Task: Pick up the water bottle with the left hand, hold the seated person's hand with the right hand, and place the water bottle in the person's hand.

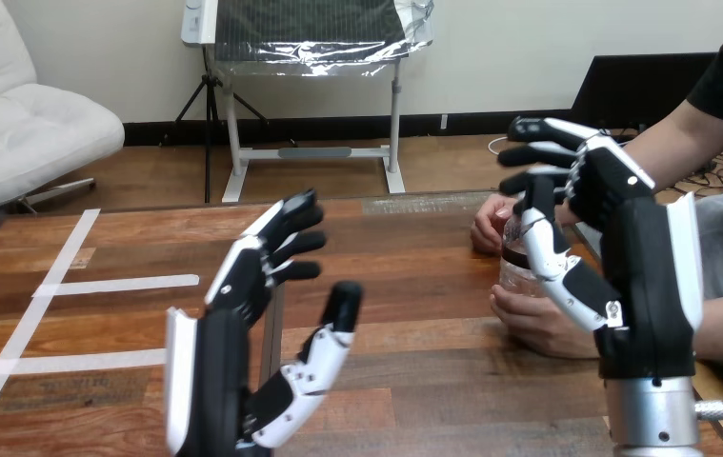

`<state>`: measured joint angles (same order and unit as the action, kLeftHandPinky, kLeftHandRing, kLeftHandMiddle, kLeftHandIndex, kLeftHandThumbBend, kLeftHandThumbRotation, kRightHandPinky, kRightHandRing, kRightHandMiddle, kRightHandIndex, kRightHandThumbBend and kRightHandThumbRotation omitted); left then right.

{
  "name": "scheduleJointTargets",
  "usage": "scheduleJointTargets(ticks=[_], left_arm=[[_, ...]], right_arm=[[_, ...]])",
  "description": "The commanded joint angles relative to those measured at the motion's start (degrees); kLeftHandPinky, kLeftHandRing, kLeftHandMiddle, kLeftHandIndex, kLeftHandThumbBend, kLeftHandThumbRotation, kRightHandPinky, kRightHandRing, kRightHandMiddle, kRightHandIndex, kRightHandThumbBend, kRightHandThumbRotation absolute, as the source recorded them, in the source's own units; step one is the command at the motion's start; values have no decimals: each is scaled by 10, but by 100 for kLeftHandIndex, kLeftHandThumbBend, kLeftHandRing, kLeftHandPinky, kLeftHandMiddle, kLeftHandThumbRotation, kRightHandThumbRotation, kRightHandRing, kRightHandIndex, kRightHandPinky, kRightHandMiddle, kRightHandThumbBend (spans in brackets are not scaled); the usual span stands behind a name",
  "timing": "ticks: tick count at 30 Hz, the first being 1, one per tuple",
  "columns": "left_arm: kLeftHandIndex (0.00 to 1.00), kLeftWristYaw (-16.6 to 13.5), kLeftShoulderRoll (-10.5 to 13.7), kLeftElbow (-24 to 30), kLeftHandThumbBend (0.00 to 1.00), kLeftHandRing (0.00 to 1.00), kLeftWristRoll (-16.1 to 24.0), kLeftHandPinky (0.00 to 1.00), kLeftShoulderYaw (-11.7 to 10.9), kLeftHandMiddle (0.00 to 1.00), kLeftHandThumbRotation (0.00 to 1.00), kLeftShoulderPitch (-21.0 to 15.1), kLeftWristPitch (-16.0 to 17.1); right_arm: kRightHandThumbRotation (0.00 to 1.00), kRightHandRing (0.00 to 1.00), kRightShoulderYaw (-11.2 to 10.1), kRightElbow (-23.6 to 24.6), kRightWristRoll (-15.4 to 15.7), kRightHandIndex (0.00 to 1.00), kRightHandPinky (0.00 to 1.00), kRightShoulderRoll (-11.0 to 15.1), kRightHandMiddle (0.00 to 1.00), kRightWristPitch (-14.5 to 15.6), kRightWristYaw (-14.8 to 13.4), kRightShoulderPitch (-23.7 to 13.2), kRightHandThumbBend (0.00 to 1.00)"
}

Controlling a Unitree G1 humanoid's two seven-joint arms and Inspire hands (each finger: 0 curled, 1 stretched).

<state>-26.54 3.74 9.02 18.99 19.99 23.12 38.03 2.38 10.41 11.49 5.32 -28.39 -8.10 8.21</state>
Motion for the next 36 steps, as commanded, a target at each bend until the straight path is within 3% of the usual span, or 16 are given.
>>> scheduleJointTargets(ticks=[1, 13, 28, 36], left_arm=[[78, -15, -47, 26, 41, 72, 19, 63, -7, 77, 45, 13, 11], [76, -33, -44, 23, 40, 70, 18, 61, -13, 75, 40, 14, 20], [75, -29, -40, 33, 41, 69, 3, 60, -16, 74, 36, 14, 22], [75, -31, -41, 36, 40, 69, 9, 59, -20, 74, 35, 12, 21]], right_arm=[[0, 55, 4, -1, -7, 69, 44, -8, 63, -14, 4, -10, 4], [0, 56, 5, -7, -17, 70, 45, -12, 63, -22, 19, -3, 4], [0, 57, 2, -8, -29, 70, 45, -14, 65, -27, 31, 0, 3], [0, 58, -3, -7, -18, 71, 45, -13, 66, -24, 29, 0, 4]])
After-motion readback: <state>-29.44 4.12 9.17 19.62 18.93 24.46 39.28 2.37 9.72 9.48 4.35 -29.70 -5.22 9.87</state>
